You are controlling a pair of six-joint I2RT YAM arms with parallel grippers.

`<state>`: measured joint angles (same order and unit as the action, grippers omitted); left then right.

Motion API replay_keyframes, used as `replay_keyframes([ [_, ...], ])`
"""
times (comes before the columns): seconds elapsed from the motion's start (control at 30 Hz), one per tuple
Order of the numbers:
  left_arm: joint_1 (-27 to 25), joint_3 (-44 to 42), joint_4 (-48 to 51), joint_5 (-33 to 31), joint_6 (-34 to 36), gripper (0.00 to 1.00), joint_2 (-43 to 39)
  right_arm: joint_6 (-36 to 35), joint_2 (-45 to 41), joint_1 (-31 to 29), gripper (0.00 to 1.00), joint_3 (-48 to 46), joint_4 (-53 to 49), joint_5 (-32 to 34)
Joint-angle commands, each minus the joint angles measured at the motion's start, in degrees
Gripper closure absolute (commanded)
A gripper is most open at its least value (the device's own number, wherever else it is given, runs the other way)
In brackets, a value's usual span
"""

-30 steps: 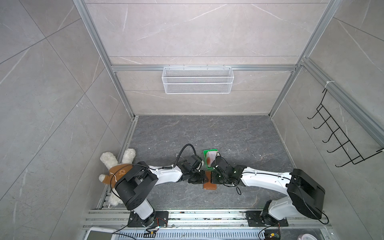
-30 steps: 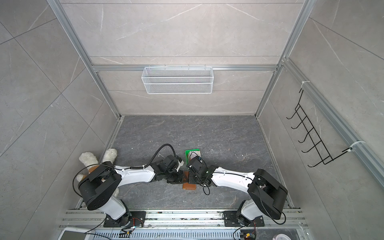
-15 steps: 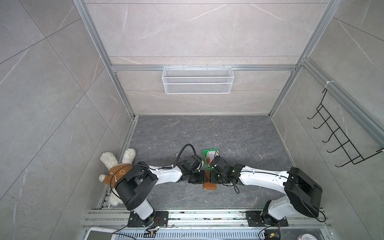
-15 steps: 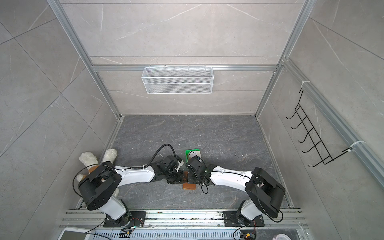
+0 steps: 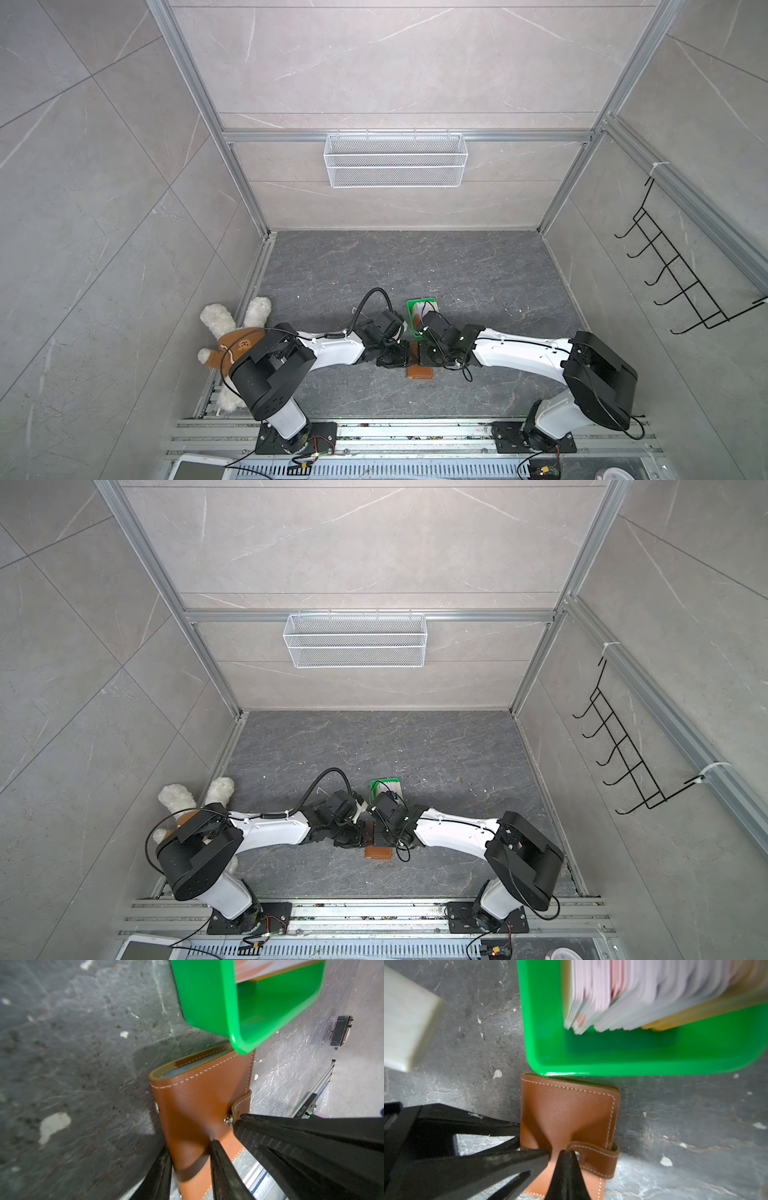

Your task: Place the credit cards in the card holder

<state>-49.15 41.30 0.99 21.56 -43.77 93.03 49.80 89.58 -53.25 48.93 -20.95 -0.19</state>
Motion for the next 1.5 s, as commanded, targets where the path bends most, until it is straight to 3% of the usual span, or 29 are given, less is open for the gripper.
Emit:
replay_keyframes([
  [0.0,-0.4,-1.5,2.0,-0.7,-0.6,0.66,1.3,-1.1,3.1,-1.1,1.00,0.3,-3.5,-1.5],
  [0.33,-0.5,-1.8,1.9,-1.0,-0.8,0.66,0.8,-0.6,5.2,-1.1,1.00,0.7,-4.6,-1.1],
  [0.57,-0.5,-2.3,1.7,-1.3,-1.0,0.67,0.4,-0.6,1.8,-1.1,0.99,-0.3,-1.9,-1.0],
  [0.67,-0.5,-2.5,1.7,-1.3,-1.1,0.67,0.4,-0.8,-0.4,-1.1,0.90,-1.1,0.5,-2.5],
  [0.87,-0.4,-3.5,1.3,-1.8,-1.8,0.67,-1.1,-1.1,-6.2,-1.1,0.81,-5.0,7.1,-5.3],
  [1.03,-0.4,-4.1,1.2,-2.2,-2.0,0.67,-2.8,-1.4,-11.6,-1.1,0.76,-7.7,8.9,-4.0],
  [1.3,-0.4,-4.7,1.9,-3.6,-2.5,0.67,-6.3,-4.7,-22.0,-1.1,0.59,-10.7,9.2,-1.0],
  [1.47,-0.4,-4.6,2.3,-4.5,-2.8,0.67,-7.2,-6.6,-28.0,-1.2,0.39,-12.6,9.3,0.9],
])
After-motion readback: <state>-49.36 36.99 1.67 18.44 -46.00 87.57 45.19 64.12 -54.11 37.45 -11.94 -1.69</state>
